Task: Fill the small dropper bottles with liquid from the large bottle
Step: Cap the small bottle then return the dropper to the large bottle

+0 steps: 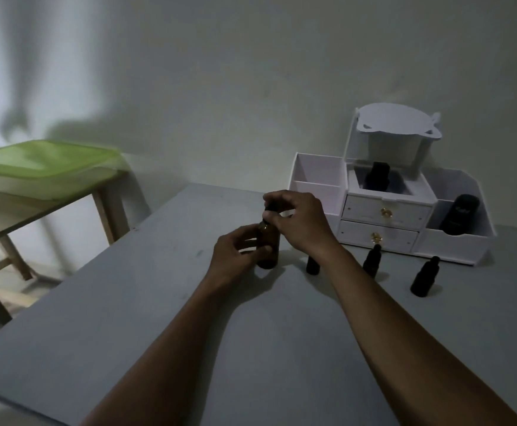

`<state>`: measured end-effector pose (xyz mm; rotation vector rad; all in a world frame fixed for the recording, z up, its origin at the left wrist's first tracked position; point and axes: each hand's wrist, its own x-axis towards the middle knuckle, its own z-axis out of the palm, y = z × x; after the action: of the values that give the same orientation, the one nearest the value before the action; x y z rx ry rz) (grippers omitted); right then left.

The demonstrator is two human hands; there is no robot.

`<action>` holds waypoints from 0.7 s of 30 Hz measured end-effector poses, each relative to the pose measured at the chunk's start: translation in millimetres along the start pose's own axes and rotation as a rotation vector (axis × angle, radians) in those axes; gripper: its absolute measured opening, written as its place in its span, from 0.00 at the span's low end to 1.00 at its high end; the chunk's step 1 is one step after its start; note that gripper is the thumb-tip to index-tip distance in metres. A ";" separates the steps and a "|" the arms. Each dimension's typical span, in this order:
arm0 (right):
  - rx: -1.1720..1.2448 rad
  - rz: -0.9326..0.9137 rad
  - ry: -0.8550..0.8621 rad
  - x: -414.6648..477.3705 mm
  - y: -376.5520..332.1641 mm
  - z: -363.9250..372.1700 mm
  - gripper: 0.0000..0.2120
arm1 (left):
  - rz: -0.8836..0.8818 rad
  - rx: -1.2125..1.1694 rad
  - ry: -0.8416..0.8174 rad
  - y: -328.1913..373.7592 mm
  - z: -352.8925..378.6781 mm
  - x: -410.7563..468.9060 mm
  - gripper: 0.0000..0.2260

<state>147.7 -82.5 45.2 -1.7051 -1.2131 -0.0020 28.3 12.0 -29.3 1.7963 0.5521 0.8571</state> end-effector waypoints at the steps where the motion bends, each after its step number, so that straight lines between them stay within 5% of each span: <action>1: -0.001 0.002 0.008 1.3 1.3 1.3 0.14 | -0.002 -0.013 -0.010 -1.0 -1.0 0.2 0.23; 21: 0.030 -0.019 0.105 -1.5 11.2 13.6 0.20 | 0.054 0.008 -0.054 -3.2 -5.4 1.0 0.22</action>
<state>148.1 -73.9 29.8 -1.6465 -1.1465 -0.0832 24.8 17.2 -30.8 1.8439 0.4744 0.8412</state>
